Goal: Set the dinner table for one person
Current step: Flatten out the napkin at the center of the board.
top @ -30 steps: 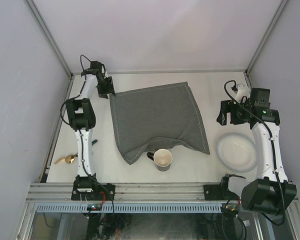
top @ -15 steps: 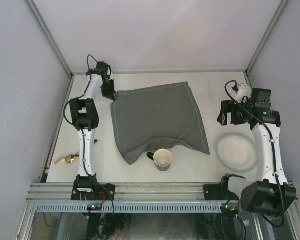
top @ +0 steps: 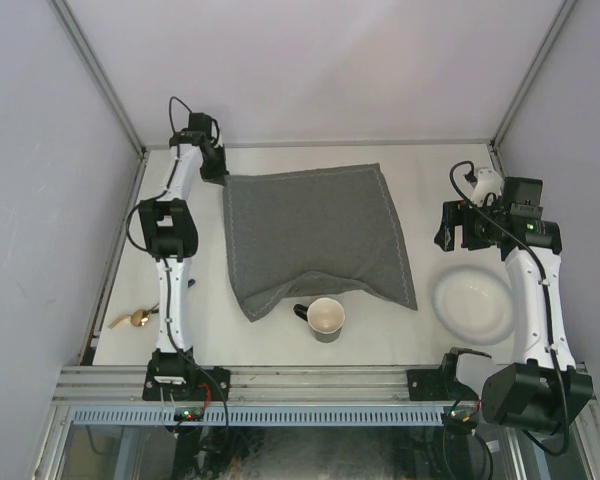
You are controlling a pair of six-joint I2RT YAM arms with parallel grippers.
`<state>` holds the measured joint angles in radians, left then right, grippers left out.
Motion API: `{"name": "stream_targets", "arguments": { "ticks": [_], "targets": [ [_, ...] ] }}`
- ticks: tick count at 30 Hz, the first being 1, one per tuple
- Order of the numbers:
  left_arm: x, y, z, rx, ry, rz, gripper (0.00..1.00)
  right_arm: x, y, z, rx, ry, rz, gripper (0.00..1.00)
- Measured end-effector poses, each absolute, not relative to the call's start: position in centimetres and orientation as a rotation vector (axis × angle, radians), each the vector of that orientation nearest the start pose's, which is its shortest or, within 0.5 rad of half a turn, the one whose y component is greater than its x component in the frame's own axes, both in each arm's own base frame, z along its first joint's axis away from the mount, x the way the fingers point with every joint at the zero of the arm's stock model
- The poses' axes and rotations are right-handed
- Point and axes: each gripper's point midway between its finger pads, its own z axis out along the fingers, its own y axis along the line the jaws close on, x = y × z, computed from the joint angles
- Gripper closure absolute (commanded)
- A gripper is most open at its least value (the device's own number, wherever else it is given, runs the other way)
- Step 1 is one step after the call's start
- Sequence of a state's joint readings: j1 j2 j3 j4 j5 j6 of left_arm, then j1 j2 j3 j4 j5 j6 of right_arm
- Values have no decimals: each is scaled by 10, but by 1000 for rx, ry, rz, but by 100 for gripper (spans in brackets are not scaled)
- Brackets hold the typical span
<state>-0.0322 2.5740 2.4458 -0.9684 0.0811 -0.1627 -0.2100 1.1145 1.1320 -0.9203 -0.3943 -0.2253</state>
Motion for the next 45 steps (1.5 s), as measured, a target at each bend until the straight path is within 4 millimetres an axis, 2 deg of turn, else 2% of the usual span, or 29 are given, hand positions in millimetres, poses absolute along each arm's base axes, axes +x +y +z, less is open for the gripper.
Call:
{"name": "stream_targets", "arguments": {
  "ticks": [4, 7, 8, 9, 11, 12, 14, 18, 20, 24, 28, 30, 33, 36, 38, 41, 43, 45],
  "targets": [
    [593, -40, 71, -133, 2559, -177, 100, 270, 2, 201, -182, 2395, 286, 18],
    [603, -40, 78, -119, 2512, -176, 97, 271, 1, 201, -177, 2396, 284, 18],
    [605, -39, 78, -117, 2507, -172, 91, 271, 1, 201, -177, 2397, 285, 18],
    [606, -39, 78, -112, 2502, -168, 78, 272, 1, 200, -176, 2399, 285, 18],
    [609, -38, 80, -102, 2488, -163, 47, 273, 0, 198, -174, 2405, 286, 18],
    [611, -38, 81, -97, 2479, -161, 35, 273, 0, 198, -174, 2407, 286, 18],
    [614, -38, 81, -92, 2467, -162, 26, 273, 0, 197, -173, 2411, 286, 18],
    [605, -37, 74, -88, 2498, -161, 24, 273, -1, 196, -171, 2414, 284, 18],
    [595, -38, 72, -89, 2525, -167, 27, 273, -1, 196, -171, 2414, 284, 18],
    [565, -37, 88, -86, 2562, -197, 31, 273, 2, 196, -182, 2413, 289, 18],
    [515, -30, 137, -88, 2519, -233, 31, 273, 11, 196, -221, 2413, 303, 18],
    [492, -25, 170, -71, 2453, -229, 31, 272, 17, 196, -248, 2411, 314, 19],
    [471, -16, 216, -38, 2328, -200, 31, 272, 28, 195, -302, 2410, 319, 19],
    [455, -12, 235, -19, 2260, -166, 32, 272, 28, 190, -318, 2418, 302, 19],
    [448, -10, 233, -16, 2259, -152, 33, 272, 22, 184, -300, 2427, 282, 19],
    [442, -5, 214, -30, 2295, -141, 34, 279, 13, 180, -273, 2424, 250, 19],
    [434, 3, 198, -55, 2323, -119, 33, 291, 10, 178, -271, 2416, 236, 19],
    [423, 12, 188, -81, 2330, -97, 33, 312, 13, 174, -285, 2412, 240, 20]
  ]
}}
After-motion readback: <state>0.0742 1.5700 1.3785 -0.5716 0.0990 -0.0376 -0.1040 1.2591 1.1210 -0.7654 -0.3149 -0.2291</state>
